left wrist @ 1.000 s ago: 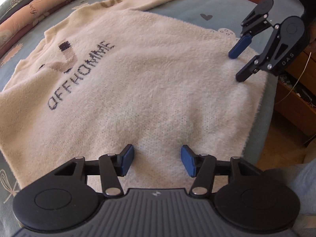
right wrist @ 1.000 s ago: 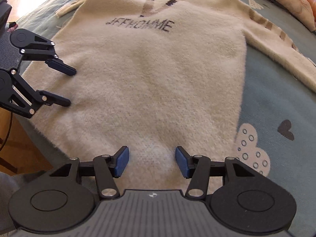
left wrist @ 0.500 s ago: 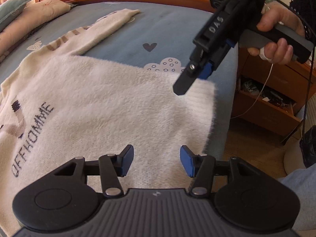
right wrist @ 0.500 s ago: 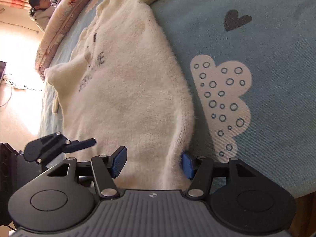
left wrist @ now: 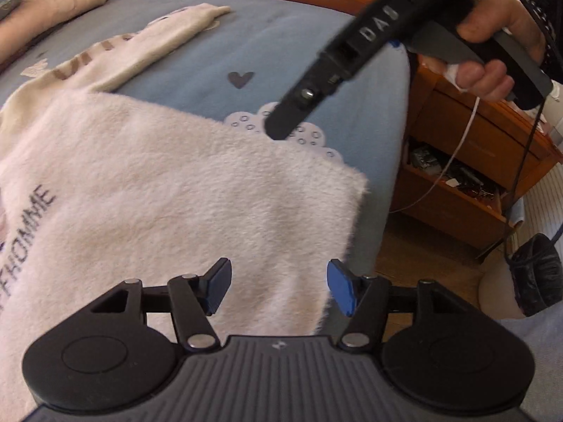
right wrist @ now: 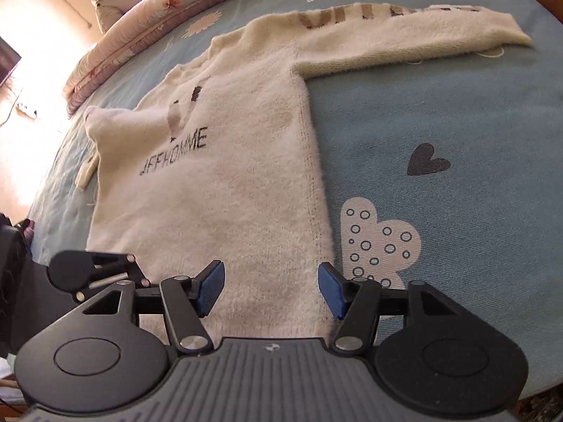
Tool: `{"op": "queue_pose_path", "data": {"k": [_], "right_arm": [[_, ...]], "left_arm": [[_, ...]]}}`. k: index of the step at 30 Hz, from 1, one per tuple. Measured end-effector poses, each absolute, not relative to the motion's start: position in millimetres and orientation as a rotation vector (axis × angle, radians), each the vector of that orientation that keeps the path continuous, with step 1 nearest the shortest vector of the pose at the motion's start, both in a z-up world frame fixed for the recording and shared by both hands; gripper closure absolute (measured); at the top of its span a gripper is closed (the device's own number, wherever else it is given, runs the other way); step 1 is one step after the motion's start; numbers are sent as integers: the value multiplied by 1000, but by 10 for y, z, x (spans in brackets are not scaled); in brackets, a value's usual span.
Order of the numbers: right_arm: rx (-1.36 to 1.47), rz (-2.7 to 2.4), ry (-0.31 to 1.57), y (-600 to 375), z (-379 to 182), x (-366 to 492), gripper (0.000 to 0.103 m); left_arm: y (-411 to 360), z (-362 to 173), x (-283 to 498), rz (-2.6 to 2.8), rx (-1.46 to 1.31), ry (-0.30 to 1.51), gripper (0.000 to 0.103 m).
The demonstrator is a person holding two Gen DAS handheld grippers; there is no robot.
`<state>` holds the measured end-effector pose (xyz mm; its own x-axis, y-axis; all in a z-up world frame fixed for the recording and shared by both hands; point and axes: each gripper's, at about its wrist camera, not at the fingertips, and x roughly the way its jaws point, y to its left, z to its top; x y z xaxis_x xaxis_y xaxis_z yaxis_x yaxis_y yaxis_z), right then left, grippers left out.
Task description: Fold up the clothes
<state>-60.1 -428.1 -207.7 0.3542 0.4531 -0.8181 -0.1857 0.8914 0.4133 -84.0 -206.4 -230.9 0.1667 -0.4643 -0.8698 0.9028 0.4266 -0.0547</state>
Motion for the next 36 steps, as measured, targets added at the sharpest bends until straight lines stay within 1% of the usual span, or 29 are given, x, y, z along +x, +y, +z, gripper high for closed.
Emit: {"op": "queue_pose_path", "data": {"k": [2, 4, 7, 8, 11, 12, 13, 17, 19, 21, 23, 26, 29, 30, 32, 34, 36], "right_arm": [[221, 446, 1140, -4113, -2151, -586, 39], [173, 480, 1140, -3922, -2219, -568, 39], [81, 514, 1121, -3612, -2292, -535, 39], [52, 521, 1131, -3506, -2332, -520, 39], [-69, 515, 1158, -3292, -2441, -525, 37], [-99, 519, 1151, -3261, -2455, -548, 34], [-113, 528, 1144, -3247, -2460, -572, 28], [-130, 539, 1146, -3219, -2480, -591, 22], [-133, 541, 1157, -3192, -2484, -572, 17], [-133, 534, 1170, -3171, -2484, -565, 15], [-133, 530, 1175, -3158, -2487, -562, 14], [-123, 530, 1174, -3145, -2503, -573, 11], [-145, 528, 1178, -3073, -2530, -587, 5], [-159, 525, 1179, -3042, -2541, -600, 2], [-201, 513, 1178, -2962, -2567, -628, 0], [-250, 496, 1174, -2890, -2591, -657, 0], [-277, 479, 1173, -2843, -2606, -674, 0]], "left_arm": [[-1910, -2364, -722, -951, 567, 999, 43], [-1774, -2452, -645, -887, 550, 1074, 45], [-1553, -2507, -656, -833, 489, 1159, 44], [-1486, -2508, -686, -818, 470, 1178, 41], [-1306, -2501, -786, -772, 435, 1235, 41], [-1254, -2479, -810, -760, 427, 1238, 41], [-1220, -2444, -815, -752, 423, 1230, 41], [-1132, -2342, -642, -660, 408, 1118, 41], [-1084, -2407, -506, -625, 400, 1110, 41], [-983, -2497, -468, -566, 421, 1117, 40], [-754, -2538, -502, -522, 362, 1151, 36], [-429, -2545, -617, -455, 332, 1189, 36], [-228, -2526, -674, -397, 355, 1226, 36], [-188, -2505, -664, -382, 347, 1234, 38], [-197, -2432, -616, -379, 346, 1202, 39], [-264, -2367, -538, -416, 344, 1136, 39], [-313, -2386, -428, -449, 314, 1112, 38]]}}
